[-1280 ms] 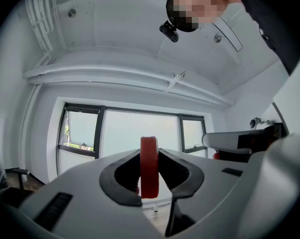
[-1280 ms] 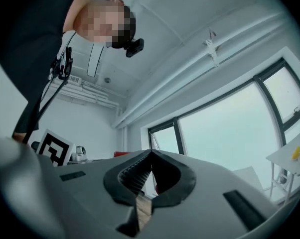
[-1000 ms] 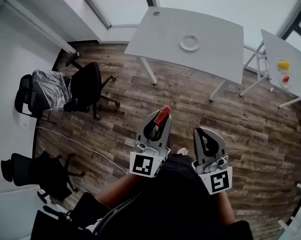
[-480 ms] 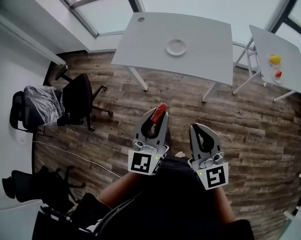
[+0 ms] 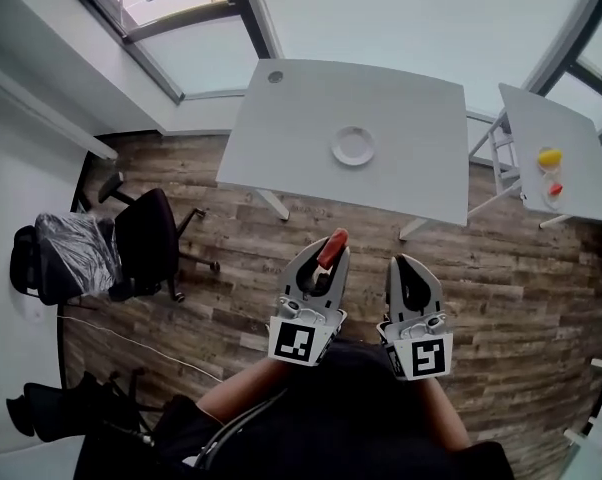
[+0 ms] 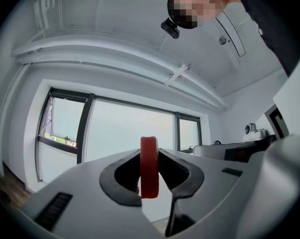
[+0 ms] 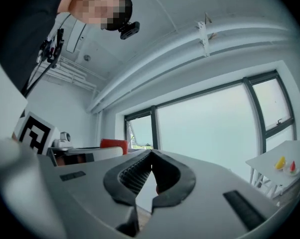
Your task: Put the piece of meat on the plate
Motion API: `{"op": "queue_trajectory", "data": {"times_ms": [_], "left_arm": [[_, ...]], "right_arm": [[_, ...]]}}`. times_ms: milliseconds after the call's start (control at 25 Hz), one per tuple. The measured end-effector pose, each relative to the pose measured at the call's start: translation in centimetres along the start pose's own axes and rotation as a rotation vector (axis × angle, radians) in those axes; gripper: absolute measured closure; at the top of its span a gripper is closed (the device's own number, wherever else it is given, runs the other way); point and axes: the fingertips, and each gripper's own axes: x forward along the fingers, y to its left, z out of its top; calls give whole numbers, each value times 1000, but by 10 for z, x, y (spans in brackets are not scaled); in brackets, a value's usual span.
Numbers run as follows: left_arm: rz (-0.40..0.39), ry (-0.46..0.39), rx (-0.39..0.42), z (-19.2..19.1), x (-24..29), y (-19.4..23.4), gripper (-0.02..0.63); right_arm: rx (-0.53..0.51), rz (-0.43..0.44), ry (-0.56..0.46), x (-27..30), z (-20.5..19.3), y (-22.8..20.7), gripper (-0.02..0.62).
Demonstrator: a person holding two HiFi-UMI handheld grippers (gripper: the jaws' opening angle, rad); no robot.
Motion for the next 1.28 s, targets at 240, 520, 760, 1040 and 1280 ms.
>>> {"op": "queue_trajectory", "data": {"times_ms": [240,520,760,1040,1280], "left_arm": [[-28,11,1,9,54,52,512],[-62,22,-78,10,95,107,512],[-114,24,-94,0,135,84,512],[-83,98,-118,-25,174,85,512],[-50,152,-158,-48,194,103,512]], "right_arm": [[31,-32,-64,85,24,-24,592],[1,-3,-48,159,15,-11,592],[13,23,-13,171,12,-45,592],[-2,79,2,190,11,-70,592],[24,60,25,202,1,-86,592]]}}
